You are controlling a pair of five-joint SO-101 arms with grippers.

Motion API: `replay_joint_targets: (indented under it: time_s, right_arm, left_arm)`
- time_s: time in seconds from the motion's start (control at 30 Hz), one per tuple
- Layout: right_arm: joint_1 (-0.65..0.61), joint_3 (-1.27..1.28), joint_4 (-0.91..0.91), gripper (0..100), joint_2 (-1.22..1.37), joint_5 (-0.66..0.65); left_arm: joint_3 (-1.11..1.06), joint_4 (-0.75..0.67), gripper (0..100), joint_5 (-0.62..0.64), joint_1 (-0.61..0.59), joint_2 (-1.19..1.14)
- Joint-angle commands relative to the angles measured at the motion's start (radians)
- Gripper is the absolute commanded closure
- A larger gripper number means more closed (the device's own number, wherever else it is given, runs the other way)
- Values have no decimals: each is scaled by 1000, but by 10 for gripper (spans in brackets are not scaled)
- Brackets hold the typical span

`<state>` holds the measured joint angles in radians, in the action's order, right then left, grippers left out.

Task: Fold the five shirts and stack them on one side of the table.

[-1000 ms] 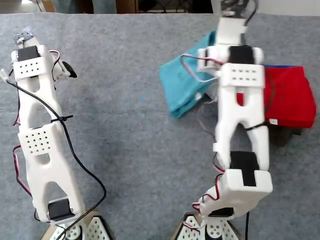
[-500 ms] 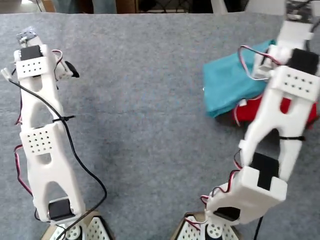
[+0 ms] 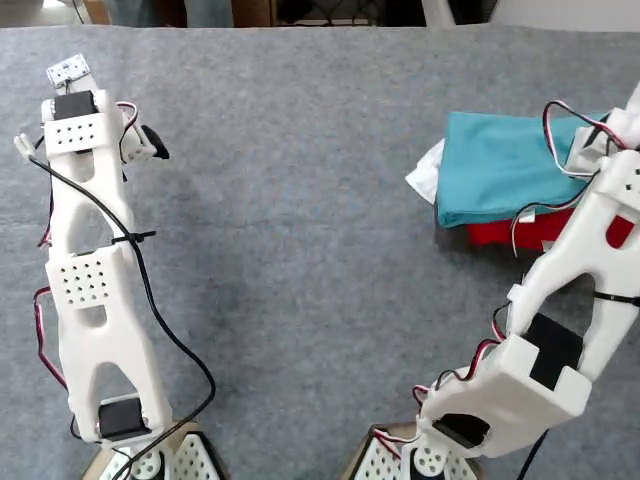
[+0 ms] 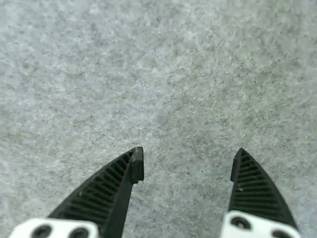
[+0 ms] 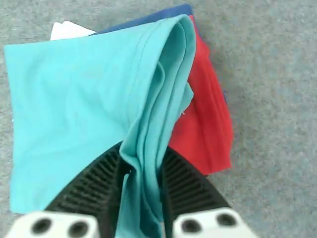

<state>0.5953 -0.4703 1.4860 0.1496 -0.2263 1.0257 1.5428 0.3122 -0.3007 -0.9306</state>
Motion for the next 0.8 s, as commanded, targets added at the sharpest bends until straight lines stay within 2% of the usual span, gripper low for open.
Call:
replay_joint_targets:
  time_s: [0.0, 0.47, 0.53, 0.7, 0.77]
  right_arm:
    - [37, -44, -14, 985, -48, -37]
    - [83, -54, 32, 966, 64, -92]
    - [78, -54, 34, 893, 61, -77]
    - [64, -54, 34, 633, 39, -69]
    - [60, -56, 34, 584, 18, -68]
  left_arm:
    - [4, -14, 704, -6, 12, 14]
    - [15, -14, 704, -8, 13, -32]
    - [35, -9, 704, -8, 16, -52]
    - [67, 32, 704, -8, 44, -64]
    - [90, 71, 704, -9, 61, -48]
